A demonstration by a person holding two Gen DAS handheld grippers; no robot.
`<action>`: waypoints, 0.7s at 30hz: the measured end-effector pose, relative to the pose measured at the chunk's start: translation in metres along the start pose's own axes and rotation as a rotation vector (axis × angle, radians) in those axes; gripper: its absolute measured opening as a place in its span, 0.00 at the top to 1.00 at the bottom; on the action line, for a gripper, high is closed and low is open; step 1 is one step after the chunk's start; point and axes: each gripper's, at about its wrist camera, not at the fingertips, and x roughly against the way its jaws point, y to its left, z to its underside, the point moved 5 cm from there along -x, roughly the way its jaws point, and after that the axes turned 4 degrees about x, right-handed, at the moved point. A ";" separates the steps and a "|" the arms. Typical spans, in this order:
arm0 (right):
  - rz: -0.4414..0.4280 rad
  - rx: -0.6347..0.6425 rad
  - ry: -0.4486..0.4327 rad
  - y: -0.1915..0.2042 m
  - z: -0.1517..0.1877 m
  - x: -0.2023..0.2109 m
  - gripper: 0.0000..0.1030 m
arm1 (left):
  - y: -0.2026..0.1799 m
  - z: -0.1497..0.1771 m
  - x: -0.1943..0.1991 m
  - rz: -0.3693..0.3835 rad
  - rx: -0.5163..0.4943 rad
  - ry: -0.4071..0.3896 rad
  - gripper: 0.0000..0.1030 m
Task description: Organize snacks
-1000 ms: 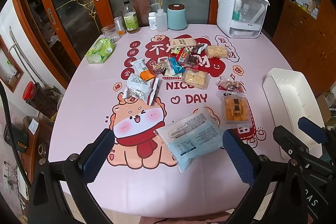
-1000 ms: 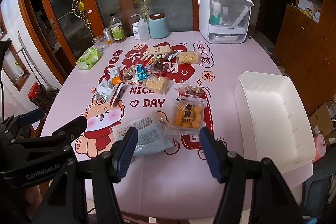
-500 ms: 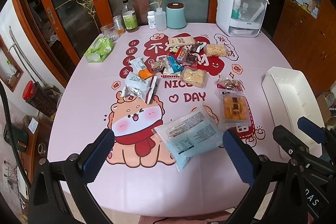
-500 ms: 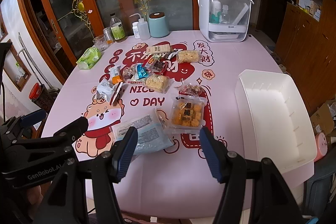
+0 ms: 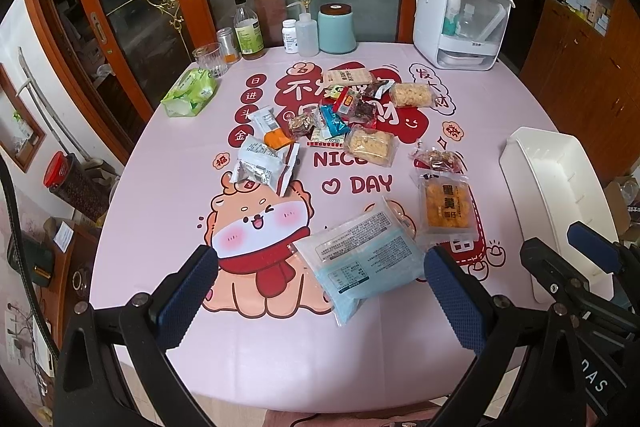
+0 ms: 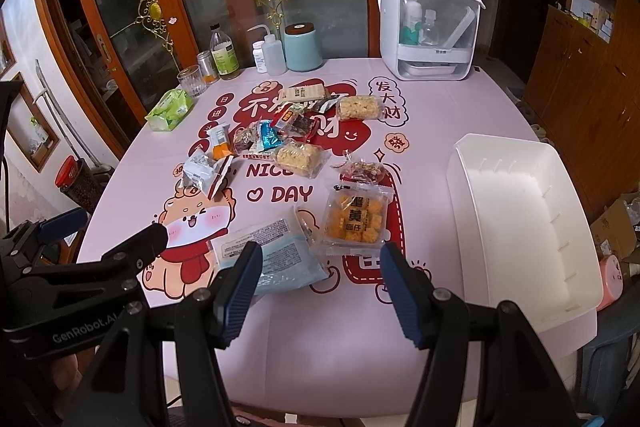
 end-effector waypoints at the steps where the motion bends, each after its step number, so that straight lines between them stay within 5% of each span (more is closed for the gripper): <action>1: 0.000 0.000 0.000 0.000 0.000 0.000 0.40 | 0.000 0.000 0.000 0.000 0.000 0.000 0.01; 21: -0.005 0.025 -0.004 -0.001 -0.005 -0.003 0.40 | -0.008 0.005 -0.001 -0.034 0.014 -0.009 0.01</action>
